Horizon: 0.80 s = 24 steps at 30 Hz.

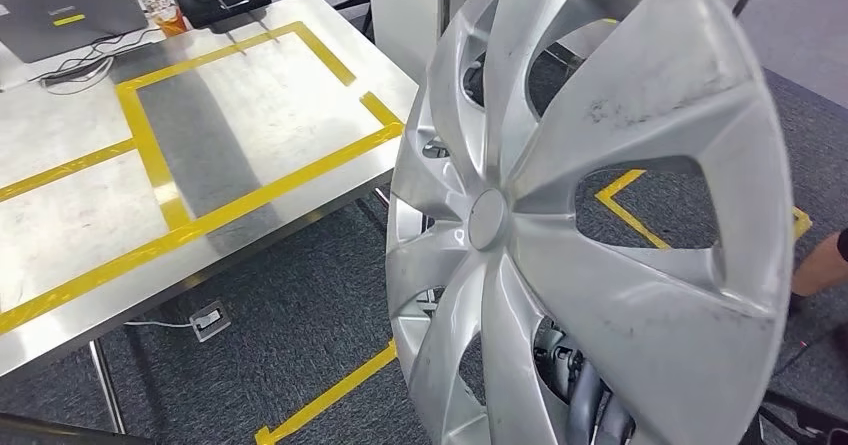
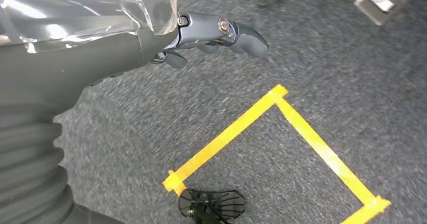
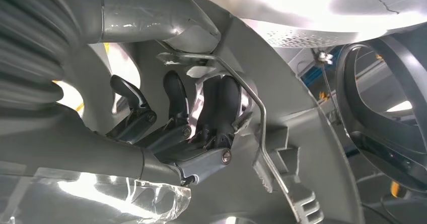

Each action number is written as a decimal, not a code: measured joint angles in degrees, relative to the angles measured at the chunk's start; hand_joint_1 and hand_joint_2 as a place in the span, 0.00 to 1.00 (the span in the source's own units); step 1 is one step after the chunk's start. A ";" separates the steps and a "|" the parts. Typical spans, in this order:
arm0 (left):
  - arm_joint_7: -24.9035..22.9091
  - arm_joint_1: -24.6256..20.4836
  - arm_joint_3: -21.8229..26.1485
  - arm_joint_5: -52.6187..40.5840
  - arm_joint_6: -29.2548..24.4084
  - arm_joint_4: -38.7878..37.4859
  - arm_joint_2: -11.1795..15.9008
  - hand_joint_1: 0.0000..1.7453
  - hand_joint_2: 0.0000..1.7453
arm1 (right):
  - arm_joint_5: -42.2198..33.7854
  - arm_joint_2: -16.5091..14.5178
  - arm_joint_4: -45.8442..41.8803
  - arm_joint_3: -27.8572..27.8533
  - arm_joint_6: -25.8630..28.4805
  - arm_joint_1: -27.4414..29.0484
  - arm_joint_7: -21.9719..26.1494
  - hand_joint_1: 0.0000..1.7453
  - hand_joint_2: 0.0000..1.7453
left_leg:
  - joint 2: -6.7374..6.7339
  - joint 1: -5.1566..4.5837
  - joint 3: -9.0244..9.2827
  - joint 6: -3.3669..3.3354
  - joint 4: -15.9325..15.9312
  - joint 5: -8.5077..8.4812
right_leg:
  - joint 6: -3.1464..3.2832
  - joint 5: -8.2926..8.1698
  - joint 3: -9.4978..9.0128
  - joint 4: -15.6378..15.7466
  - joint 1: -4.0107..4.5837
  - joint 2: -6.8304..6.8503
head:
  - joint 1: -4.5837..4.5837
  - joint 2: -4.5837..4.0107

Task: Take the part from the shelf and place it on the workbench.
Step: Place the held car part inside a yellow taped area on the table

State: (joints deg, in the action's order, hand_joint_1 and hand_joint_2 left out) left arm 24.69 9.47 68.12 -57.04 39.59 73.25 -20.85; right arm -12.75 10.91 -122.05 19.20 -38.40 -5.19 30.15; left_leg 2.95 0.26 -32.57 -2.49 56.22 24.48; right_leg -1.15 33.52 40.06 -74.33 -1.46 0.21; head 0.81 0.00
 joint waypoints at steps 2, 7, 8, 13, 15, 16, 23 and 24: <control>-0.15 0.00 0.06 -0.05 0.08 -0.14 -0.05 0.00 1.00 | 0.03 0.04 0.00 -0.03 -0.01 0.11 -0.04 0.92 1.00 | 1.89 0.27 0.08 0.41 0.34 0.23 | -1.44 -3.21 -2.31 5.94 -0.54 -0.69 | -0.02 0.00; -0.72 -0.03 0.67 0.01 0.58 -0.21 -0.03 0.00 1.00 | -0.15 -0.01 0.00 -0.10 -0.26 0.06 -0.15 0.92 1.00 | 4.97 0.61 -1.12 2.44 1.86 1.27 | -0.44 -6.79 -6.52 15.27 -0.70 -2.78 | -0.04 0.00; -0.80 0.03 0.89 0.03 0.58 -0.22 -0.05 0.00 1.00 | -0.16 -0.04 0.00 -0.09 -0.34 0.01 -0.21 0.92 1.00 | 4.74 0.74 -1.32 2.74 1.96 1.35 | -0.05 -6.79 -6.60 15.35 -0.64 -2.29 | -0.05 0.00; -0.96 -0.53 1.25 0.15 0.51 -0.25 0.05 0.00 1.00 | -0.35 -0.19 0.00 -0.04 -0.64 0.00 -0.30 0.92 1.00 | -2.19 0.66 -8.00 3.68 14.88 7.19 | 1.44 -6.20 -7.35 15.56 -0.45 0.82 | 0.65 0.00; -1.00 -0.60 1.31 0.15 0.51 -0.31 0.03 0.00 1.00 | -0.36 -0.20 0.01 -0.01 -0.66 0.02 -0.31 0.92 1.00 | -2.64 0.74 -10.45 3.66 18.76 7.74 | 1.65 -5.88 -7.57 15.55 -0.18 2.20 | 0.66 0.00; -1.02 -0.58 1.37 0.15 0.51 -0.33 0.03 0.00 1.00 | -0.36 -0.21 0.02 0.00 -0.66 0.02 -0.32 0.92 1.00 | -2.85 0.73 -9.88 3.51 17.20 6.35 | 1.66 -5.69 -7.78 15.55 -0.05 2.84 | 0.66 0.00; -1.07 -0.80 1.80 0.34 0.51 -0.24 0.23 0.00 1.00 | -0.44 -0.32 -0.01 0.04 -0.66 -0.03 -0.33 0.92 1.00 | -6.62 -1.14 -2.71 0.97 2.48 0.79 | 0.32 -4.25 -9.60 16.07 0.70 7.14 | 0.66 0.00; -1.06 -0.74 1.89 0.41 0.51 -0.23 0.21 0.00 1.00 | -0.44 -0.32 0.01 0.05 -0.65 -0.06 -0.35 0.92 1.00 | -5.81 -0.97 -2.19 0.76 1.90 0.58 | 0.10 -3.95 -9.78 15.88 0.64 6.74 | 0.58 -0.01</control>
State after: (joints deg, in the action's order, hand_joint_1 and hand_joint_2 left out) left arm 23.63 8.73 70.01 -56.63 40.10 73.02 -20.64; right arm -13.19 10.59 -122.04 19.25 -39.05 -5.25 29.80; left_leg -2.86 -0.71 -34.76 -1.74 58.12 25.06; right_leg -1.05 29.57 30.28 -58.45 -0.81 6.95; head 1.39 -0.01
